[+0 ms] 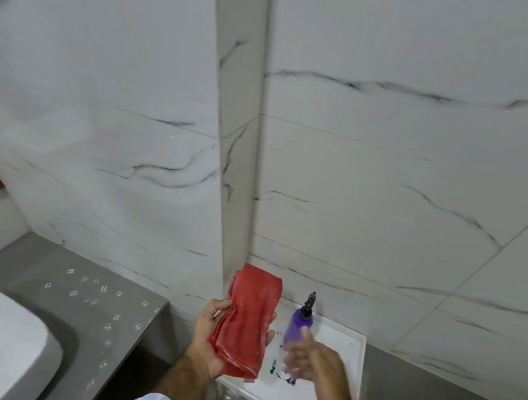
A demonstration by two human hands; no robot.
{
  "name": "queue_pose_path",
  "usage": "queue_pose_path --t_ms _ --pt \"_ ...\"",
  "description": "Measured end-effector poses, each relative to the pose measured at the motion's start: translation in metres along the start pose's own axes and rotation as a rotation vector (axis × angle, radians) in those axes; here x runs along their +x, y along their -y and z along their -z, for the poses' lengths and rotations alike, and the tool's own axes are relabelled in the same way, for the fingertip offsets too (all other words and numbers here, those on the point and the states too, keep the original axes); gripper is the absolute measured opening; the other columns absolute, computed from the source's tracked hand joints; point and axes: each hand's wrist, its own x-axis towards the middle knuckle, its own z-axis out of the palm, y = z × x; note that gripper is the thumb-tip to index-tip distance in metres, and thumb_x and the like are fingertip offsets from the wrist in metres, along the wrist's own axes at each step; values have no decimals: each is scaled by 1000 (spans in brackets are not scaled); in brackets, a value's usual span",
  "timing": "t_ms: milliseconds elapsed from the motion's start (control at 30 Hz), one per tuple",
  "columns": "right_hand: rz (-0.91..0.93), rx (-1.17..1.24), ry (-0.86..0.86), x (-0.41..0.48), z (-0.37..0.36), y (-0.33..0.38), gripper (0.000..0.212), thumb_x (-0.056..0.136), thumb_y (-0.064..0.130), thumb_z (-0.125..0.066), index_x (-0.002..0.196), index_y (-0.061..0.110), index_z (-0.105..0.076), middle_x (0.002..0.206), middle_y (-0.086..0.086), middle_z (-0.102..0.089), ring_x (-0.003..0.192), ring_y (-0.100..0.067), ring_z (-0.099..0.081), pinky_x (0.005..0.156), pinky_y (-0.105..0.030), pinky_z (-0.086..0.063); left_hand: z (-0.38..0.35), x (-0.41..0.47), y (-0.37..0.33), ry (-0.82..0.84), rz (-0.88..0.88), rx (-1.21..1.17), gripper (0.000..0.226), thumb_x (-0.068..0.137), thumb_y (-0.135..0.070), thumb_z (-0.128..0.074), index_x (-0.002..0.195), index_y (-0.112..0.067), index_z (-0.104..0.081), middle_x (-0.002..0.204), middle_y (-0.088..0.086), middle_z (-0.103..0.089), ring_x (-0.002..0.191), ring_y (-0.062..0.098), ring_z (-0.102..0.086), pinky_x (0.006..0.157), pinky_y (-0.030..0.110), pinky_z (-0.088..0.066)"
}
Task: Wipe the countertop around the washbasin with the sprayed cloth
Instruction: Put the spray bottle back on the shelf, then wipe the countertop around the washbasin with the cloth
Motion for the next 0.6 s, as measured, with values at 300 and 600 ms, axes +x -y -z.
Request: queue_pose_path --t_ms 300,600 --pt "-152 197 269 27 -123 84 27 84 28 -80 95 5 -73 68 -8 -57 59 -19 -50 58 -33 -46 11 -75 -39 94 -118 13 64 86 -26 -60 138 11 -59 132 33 -64 114 48 -66 107 61 -51" --pt "-148 225 380 57 -274 89 32 86 8 -78 117 3 -73 99 -17 -81 87 -25 -78 68 -35 -64 110 -150 -157 -135 -295 416 59 84 -6 -66 141 3 -55 142 33 -62 136 52 -55 122 59 -39"
